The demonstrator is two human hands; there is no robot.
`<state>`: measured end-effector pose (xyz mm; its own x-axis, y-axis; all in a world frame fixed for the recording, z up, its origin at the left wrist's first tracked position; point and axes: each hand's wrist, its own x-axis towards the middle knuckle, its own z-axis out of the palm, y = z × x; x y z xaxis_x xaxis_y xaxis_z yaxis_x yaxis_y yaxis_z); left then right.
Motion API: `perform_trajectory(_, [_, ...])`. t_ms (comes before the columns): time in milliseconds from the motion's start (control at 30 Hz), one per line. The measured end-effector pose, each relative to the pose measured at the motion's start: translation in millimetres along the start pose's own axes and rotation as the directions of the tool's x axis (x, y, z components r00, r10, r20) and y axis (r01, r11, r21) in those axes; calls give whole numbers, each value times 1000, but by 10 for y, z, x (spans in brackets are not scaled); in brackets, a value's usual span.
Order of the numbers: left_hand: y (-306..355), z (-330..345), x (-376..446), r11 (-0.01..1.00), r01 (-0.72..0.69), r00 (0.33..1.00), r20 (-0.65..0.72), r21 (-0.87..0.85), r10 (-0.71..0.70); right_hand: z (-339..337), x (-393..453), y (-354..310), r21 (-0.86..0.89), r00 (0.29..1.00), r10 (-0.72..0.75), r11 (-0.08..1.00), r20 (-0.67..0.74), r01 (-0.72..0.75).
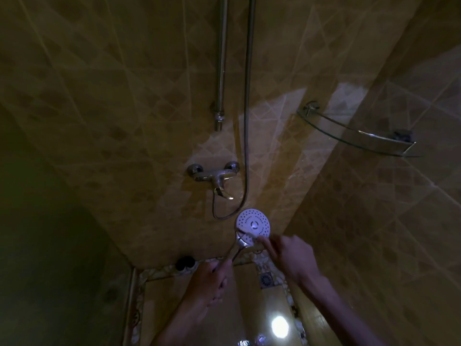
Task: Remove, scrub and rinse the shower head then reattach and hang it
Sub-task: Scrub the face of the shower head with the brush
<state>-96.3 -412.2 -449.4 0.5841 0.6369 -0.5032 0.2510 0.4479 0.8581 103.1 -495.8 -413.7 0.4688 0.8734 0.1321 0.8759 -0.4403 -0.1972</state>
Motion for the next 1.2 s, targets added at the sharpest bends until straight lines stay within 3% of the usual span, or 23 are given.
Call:
perform_trajectory(100, [15,-7,-11,1000,-16,1000,-5,-7,16,-75,169,129,41,983,182,982,-5,-182])
perform_trajectory(167, [10,-6,-13,1000,-21,1000,3,-20,21,-68,203,159,64,974,222,974,-43,-219])
perform_trajectory(367, [2,-37,18,1000,-18,999,28,-6,18,150,-73,41,10,999,49,999,-1,-49])
perform_trajectory(500, [-27,-15,44,1000,-14,999,40,7,14,-12,155,239,29,982,190,981,-23,-189])
perform_trajectory(600, [-10,6,53,1000,-8,999,48,-3,8,-35,215,272,58,977,209,977,-41,-207])
perform_trajectory(767, [27,-28,57,1000,-12,1000,17,-12,13,249,-137,-21,33,999,44,998,-5,-44])
perform_trajectory(1033, [91,-19,48,999,-4,1000,15,-37,4,255,159,245,126,958,277,955,-72,-267])
perform_trajectory(1200, [121,-35,36,999,3,1000,-7,-44,-3,517,-215,50,51,995,90,995,-39,-88])
